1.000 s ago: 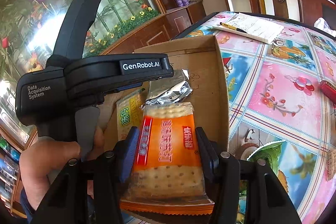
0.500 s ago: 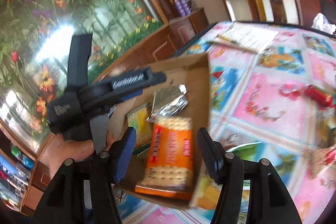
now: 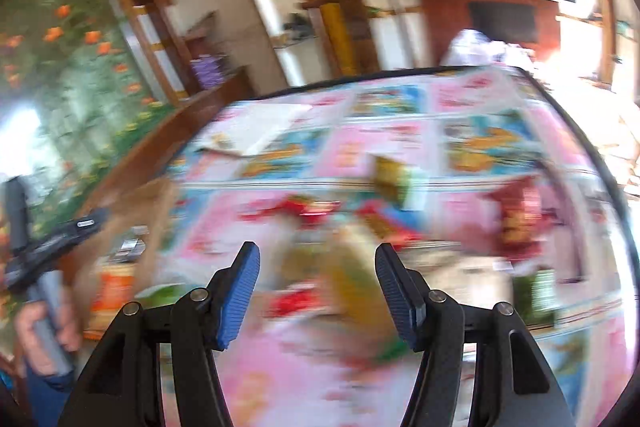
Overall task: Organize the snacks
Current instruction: 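Grasp the red-and-white wrapped snack with the left gripper while the right grasps the WEIDAN cracker pack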
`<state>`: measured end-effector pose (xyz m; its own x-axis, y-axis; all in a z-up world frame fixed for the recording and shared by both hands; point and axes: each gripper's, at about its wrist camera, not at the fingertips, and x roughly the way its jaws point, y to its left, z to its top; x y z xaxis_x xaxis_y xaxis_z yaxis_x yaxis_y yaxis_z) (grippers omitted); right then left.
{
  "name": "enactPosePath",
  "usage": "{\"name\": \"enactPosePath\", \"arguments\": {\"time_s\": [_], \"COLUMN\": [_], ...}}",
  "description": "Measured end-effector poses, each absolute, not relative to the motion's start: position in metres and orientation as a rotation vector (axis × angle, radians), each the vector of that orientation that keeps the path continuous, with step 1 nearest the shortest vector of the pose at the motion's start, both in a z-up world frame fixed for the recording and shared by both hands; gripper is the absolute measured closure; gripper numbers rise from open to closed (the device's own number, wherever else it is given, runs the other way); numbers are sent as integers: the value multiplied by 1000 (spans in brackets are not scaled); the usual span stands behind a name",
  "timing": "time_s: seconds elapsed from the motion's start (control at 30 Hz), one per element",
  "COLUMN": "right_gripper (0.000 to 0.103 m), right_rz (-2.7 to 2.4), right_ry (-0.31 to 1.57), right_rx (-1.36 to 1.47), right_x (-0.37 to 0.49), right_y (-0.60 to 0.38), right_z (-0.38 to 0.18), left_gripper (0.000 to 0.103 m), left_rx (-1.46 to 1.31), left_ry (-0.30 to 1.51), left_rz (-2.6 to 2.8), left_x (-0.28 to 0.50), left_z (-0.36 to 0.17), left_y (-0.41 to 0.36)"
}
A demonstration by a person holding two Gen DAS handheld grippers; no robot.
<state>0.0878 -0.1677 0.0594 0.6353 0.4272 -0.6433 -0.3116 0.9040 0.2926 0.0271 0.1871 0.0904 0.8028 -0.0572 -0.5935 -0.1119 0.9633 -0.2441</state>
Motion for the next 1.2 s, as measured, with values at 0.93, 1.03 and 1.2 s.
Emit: {"name": "enactPosePath", "arguments": {"time_s": [0.93, 1.03, 1.2], "right_gripper": [83, 83, 83], "right_rz": [591, 581, 576], "right_ry": [1028, 1018, 1001], "right_rx": [251, 289, 330], "right_x": [94, 91, 89], "right_y": [-165, -172, -180], "right_z": [21, 29, 36], "left_gripper": [19, 19, 53], "left_rx": [283, 330, 354], "left_ry": [898, 878, 916], "left_rz": [-356, -340, -329], "left_x": [54, 61, 81], "left_z": [38, 33, 20], "left_y": [-26, -36, -48]}}
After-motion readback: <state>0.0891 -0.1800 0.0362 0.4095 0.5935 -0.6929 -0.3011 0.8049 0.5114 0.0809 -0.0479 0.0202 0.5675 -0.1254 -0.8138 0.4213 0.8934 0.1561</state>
